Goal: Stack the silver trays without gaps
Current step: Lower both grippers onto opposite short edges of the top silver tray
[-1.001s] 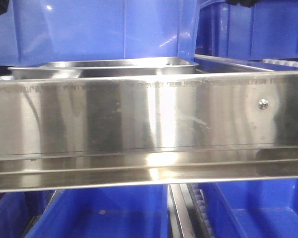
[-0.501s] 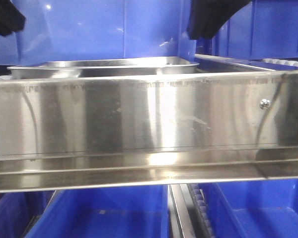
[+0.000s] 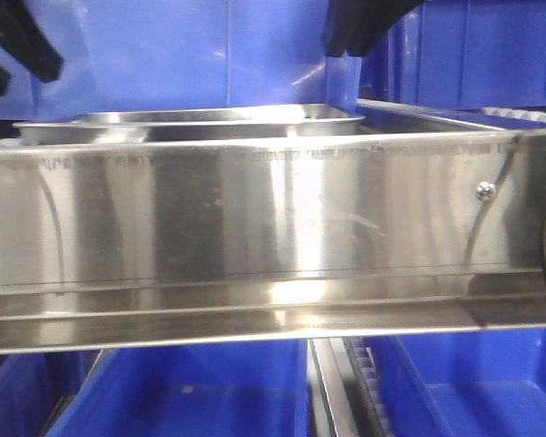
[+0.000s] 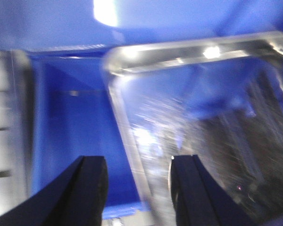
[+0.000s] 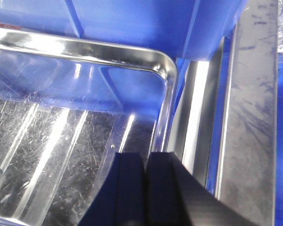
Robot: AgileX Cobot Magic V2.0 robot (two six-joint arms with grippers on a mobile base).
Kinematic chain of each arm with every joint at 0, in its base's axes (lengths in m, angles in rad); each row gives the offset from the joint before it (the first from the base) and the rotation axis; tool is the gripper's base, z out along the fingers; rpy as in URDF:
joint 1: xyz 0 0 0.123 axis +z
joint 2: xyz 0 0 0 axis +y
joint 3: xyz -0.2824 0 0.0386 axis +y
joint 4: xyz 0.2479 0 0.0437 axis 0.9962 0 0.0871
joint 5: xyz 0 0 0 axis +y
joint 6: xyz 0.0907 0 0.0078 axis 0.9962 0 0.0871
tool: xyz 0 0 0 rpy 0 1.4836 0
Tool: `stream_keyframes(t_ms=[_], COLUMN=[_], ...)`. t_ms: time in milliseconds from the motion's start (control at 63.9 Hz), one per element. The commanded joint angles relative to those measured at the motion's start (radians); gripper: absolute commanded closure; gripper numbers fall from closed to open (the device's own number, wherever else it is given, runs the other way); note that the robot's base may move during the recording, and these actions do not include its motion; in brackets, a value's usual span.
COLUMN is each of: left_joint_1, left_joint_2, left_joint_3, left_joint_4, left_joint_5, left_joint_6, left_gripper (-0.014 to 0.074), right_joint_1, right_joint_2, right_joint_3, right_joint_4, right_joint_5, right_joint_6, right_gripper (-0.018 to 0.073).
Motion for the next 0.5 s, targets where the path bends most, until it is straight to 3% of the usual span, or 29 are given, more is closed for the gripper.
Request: stream_keyframes(t_ms=[0, 125, 344, 485], left_joint_1=[0.016, 0.016, 0.016, 0.016], left_joint_2=[-0.001, -0.001, -0.001, 0.012], left_joint_3=[-0.009, -0.009, -0.009, -0.009], left_joint_4=[0.002, -0.002, -0.002, -0.007], left_joint_5=[-0.001, 0.006, 0.011, 0.015], left_joint_6=[-0.009, -0.009, -0.009, -0.009], left_gripper=[0.0351, 0.0351, 0.0351, 0.0351], right_joint_1=[0.002, 0.002, 0.002, 0.002], right_joint_2=[0.004, 0.012, 0.024, 0.041], right_joint_3=[-0.011, -0.011, -0.011, -0.011], right_joint_4=[-0.016, -0.014, 0.004, 0.009], right_joint_5=[-0.009, -0.001, 0.003, 0.010], right_joint_6=[0.001, 0.001, 0.001, 0.001], right_gripper=[0.0636, 0.0604, 0.0241, 0.0266])
